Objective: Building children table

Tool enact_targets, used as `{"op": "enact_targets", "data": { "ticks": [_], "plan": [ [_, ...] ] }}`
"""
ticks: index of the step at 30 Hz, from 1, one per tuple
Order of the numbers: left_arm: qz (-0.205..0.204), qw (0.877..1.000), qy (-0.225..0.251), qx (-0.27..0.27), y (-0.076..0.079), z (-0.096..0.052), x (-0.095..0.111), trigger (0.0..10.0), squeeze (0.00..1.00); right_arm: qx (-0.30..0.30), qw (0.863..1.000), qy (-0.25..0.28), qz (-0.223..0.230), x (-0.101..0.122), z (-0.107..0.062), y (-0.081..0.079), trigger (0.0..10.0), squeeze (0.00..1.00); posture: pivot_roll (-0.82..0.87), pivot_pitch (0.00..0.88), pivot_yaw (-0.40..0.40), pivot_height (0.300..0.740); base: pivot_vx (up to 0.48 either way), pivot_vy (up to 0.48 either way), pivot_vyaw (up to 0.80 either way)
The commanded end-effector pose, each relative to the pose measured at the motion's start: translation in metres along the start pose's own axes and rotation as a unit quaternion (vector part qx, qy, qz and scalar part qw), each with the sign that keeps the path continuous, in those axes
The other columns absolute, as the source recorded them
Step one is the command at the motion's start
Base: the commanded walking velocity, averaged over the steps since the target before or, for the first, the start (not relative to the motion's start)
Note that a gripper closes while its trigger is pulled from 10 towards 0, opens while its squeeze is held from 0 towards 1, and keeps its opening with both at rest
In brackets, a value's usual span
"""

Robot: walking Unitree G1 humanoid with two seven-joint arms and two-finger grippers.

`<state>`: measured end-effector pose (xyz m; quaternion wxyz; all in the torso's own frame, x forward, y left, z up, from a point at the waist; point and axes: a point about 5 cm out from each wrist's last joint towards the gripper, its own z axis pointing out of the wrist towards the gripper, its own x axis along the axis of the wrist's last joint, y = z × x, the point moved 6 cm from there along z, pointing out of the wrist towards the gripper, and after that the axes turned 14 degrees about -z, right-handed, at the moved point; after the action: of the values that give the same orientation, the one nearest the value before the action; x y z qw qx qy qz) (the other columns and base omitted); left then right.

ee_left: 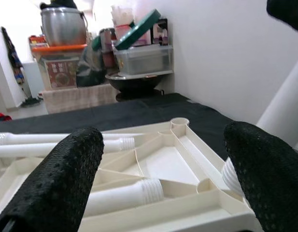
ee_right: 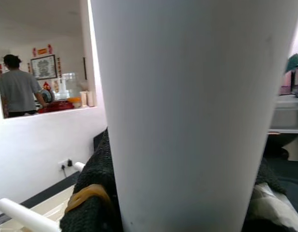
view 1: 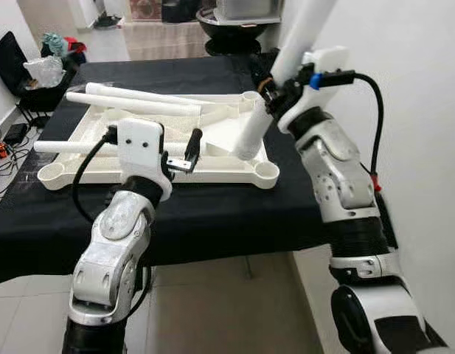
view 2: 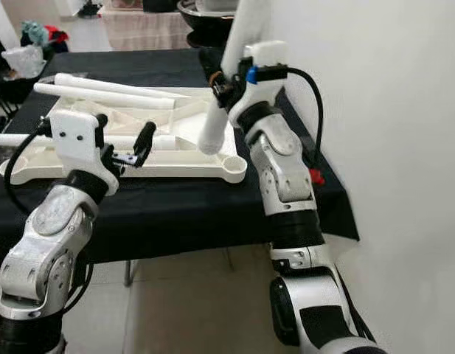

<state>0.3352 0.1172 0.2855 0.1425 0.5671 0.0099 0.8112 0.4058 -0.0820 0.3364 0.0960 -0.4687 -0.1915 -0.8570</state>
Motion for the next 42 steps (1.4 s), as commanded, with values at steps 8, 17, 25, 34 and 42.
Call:
{"op": "enact_targets", "data": {
  "ticks": [8, 17, 25, 34, 42],
  "plan": [
    [0.011, 1.0, 0.002, 0.007, -0.005, 0.001, 0.001, 10.0, 0.0, 0.002, 1.0, 0.015, 0.001, 0.01, 0.004, 0.001, 10.0, 0.0, 0.09, 0.071, -0.039, 0.74, 0.092, 0.0, 0.0],
    [0.01, 1.0, 0.001, 0.006, -0.004, 0.0, -0.001, 10.0, 0.0, 0.0, 1.0, 0.018, 0.0, 0.012, 0.004, 0.002, 10.0, 0.0, 0.09, 0.068, -0.037, 0.74, 0.301, 0.0, 0.0],
    [0.004, 1.0, -0.003, -0.003, -0.001, 0.0, -0.005, 10.0, 0.0, -0.008, 1.0, 0.017, -0.004, 0.012, 0.003, 0.007, 10.0, 0.0, 0.08, 0.055, -0.032, 0.74, 0.245, 0.0, 0.0],
    [0.0, 1.0, -0.007, -0.003, 0.0, 0.0, -0.007, 10.0, 0.0, -0.016, 1.0, 0.017, -0.01, 0.013, 0.004, 0.016, 10.0, 0.0, 0.09, 0.059, -0.032, 0.74, 0.0, 0.0, 0.0],
    [0.0, 1.0, -0.029, -0.007, 0.0, -0.005, -0.017, 10.0, 0.0, -0.006, 0.999, -0.014, -0.03, 0.005, 0.008, 0.022, 10.0, 0.0, 0.09, 0.063, -0.033, 0.74, 0.0, 0.0, 0.0]
  ]
}}
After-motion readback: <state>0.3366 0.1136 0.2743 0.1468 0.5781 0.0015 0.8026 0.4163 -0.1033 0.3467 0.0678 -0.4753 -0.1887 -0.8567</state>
